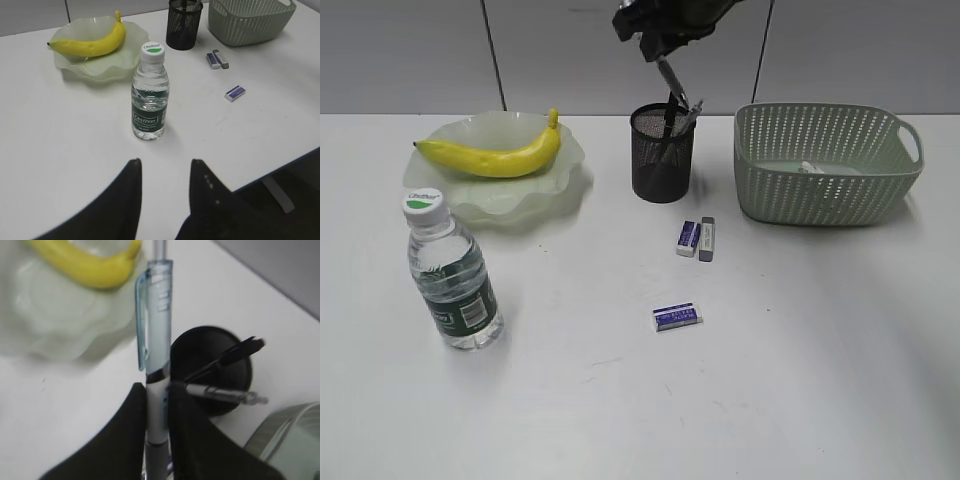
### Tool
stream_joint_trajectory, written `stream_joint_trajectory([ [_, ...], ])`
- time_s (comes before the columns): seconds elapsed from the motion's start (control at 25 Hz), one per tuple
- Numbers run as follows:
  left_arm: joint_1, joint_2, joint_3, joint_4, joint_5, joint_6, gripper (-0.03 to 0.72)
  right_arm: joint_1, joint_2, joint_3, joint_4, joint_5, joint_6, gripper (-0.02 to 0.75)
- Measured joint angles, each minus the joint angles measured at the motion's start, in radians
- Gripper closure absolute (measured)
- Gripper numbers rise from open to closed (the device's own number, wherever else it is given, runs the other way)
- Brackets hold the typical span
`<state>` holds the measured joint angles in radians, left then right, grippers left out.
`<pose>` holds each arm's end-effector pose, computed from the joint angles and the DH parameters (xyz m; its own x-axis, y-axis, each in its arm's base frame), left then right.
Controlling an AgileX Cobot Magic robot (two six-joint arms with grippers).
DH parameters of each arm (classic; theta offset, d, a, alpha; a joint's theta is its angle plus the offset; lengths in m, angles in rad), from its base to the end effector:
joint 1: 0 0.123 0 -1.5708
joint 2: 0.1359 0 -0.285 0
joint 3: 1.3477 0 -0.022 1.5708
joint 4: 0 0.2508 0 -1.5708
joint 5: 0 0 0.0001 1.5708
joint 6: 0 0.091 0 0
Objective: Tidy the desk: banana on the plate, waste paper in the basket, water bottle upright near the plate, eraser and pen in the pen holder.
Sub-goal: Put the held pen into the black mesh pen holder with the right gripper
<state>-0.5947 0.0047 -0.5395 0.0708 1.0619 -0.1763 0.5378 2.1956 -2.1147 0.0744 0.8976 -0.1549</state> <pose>-0.0043 0.0097 0.2883 -0.4209 0.1144 -0.8999 0.4580 0.8831 -0.1019 0.4304 0.2628 0.2824 -0.6047 -0.4865 -0.6306 -0.6118 0.7906 -0.0233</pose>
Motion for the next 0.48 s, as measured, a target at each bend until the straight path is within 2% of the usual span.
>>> stream_joint_trajectory([
  [0.24, 0.0, 0.0, 0.0, 0.0, 0.0, 0.0, 0.446, -0.054, 0.063, 0.036, 0.02, -0.281, 0.039, 0.63],
  [0.48, 0.0, 0.0, 0.0, 0.0, 0.0, 0.0, 0.446, -0.065, 0.127, 0.045, 0.057, -0.442, 0.042, 0.63],
])
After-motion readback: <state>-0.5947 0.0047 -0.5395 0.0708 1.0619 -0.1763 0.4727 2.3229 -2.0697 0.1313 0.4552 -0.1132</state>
